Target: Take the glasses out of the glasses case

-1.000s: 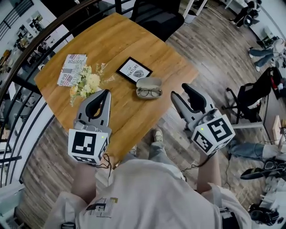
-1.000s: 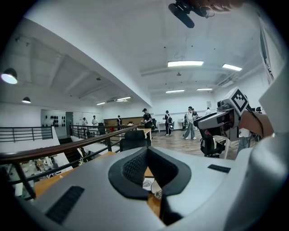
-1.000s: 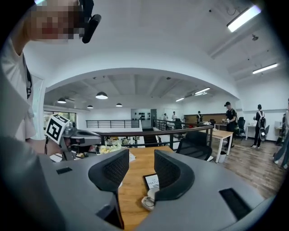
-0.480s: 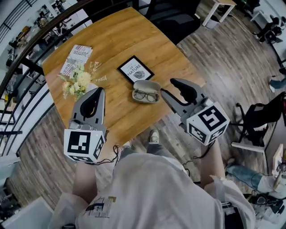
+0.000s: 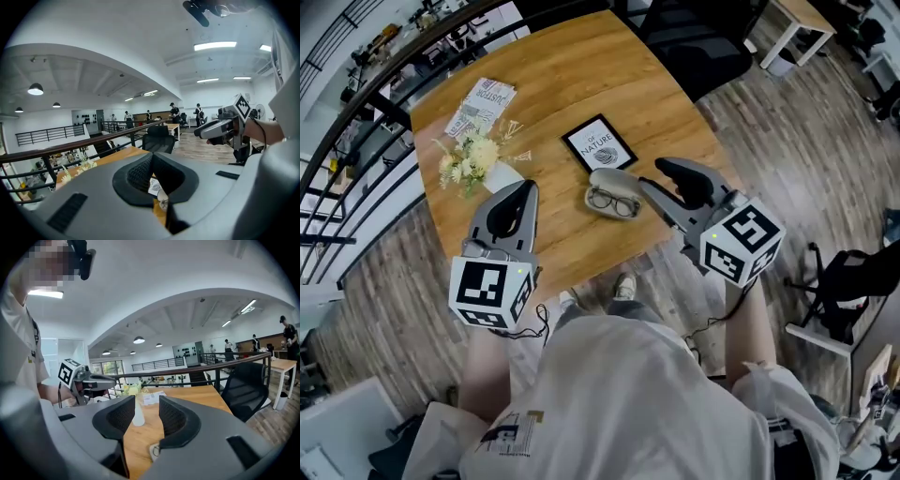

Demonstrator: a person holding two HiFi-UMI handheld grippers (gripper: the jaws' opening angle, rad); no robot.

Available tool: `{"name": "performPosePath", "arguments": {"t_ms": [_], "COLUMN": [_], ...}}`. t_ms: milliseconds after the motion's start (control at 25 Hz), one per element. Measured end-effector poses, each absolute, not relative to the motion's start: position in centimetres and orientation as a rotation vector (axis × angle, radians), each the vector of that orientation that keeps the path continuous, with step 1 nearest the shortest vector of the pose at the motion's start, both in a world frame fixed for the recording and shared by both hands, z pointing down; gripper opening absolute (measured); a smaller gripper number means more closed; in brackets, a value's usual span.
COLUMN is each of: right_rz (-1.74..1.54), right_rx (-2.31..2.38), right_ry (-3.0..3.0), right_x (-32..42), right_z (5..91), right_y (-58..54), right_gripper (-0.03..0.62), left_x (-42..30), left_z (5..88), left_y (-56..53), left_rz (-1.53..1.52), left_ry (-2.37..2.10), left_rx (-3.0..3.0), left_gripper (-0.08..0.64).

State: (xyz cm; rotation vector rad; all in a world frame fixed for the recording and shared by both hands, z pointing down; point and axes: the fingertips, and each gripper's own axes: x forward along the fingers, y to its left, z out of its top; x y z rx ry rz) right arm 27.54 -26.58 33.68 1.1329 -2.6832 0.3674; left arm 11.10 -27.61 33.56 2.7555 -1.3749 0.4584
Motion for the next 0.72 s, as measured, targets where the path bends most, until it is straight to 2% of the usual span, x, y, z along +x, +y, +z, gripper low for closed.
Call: {"name": "performPosePath", "arguments": {"t_ms": [360,720], "right_rz": [0.357,0.493], "right_rx": [0.867,0.736], "right_ry": [-2.566,-2.387], "right_x": [24.6,23.9], "right_z": [40.9,51.2], "right_y": [-29.6,-30.5], "right_gripper": [0.184,0.184], "left_x": [12.1,11.9], "left_z": [36.3,41.1], "left_y": [-30.1,-31.2], "left_rz": [0.443,0.557], "left_ry": [-1.312,-1.261], "left_rx": [2.712,2.654], "left_gripper": [0.015,0.015]}}
